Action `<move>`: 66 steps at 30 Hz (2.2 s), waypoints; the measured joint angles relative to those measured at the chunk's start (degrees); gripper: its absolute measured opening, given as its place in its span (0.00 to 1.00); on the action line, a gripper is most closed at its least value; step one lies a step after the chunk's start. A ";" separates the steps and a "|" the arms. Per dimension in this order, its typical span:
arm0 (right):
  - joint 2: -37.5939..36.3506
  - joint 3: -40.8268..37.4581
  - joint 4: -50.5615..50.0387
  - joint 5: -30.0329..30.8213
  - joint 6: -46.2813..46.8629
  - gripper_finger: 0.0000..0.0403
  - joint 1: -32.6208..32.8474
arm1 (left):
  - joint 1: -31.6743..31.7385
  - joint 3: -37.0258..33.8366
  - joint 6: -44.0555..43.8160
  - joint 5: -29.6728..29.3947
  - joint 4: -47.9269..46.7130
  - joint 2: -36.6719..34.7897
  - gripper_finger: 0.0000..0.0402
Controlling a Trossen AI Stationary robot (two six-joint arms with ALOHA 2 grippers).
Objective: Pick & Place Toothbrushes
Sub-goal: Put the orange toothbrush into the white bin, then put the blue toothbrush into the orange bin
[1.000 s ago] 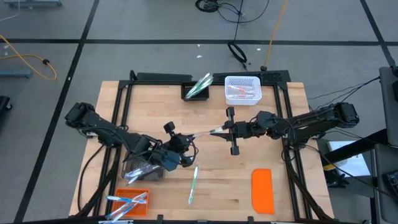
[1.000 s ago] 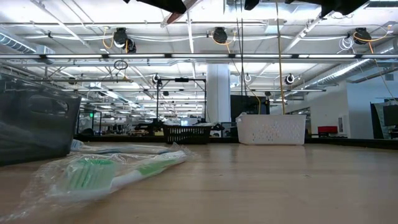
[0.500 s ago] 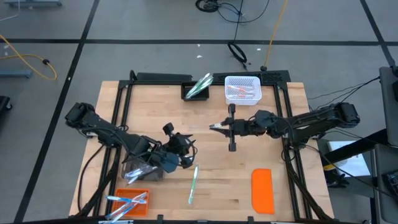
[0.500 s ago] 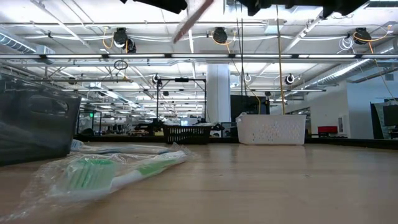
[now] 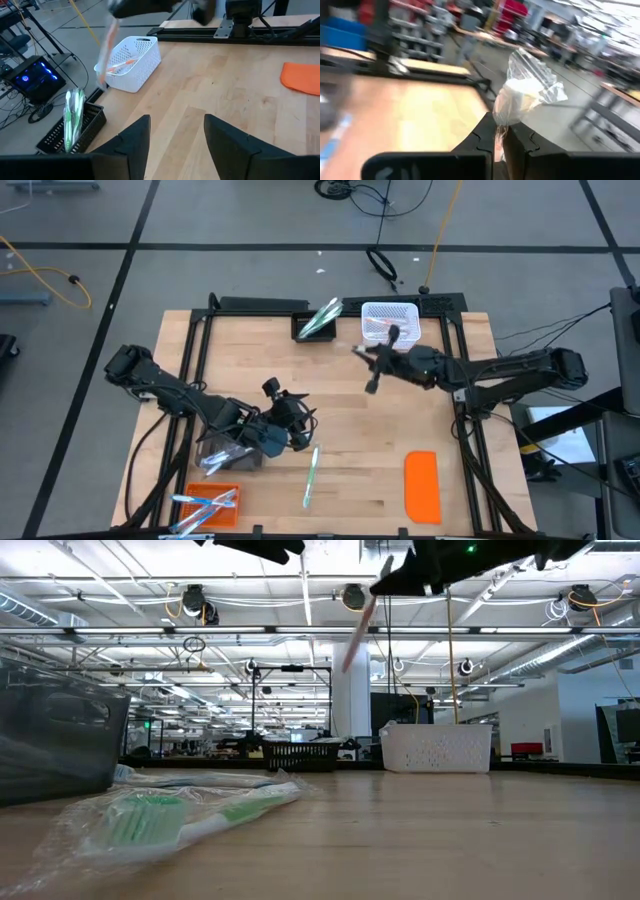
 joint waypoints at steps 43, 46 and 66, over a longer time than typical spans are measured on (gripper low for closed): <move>9.46 13.46 -48.18 -5.86 2.77 0.07 -37.08 | 0.90 0.00 -0.46 0.24 -0.07 0.00 0.47; 9.60 13.46 -48.18 -3.97 2.12 0.17 -37.08 | 0.90 0.00 -0.46 0.28 -0.09 0.00 0.47; 9.55 13.46 -45.29 -3.35 1.95 0.48 -36.80 | 0.90 0.02 -0.66 0.44 -0.28 0.00 0.47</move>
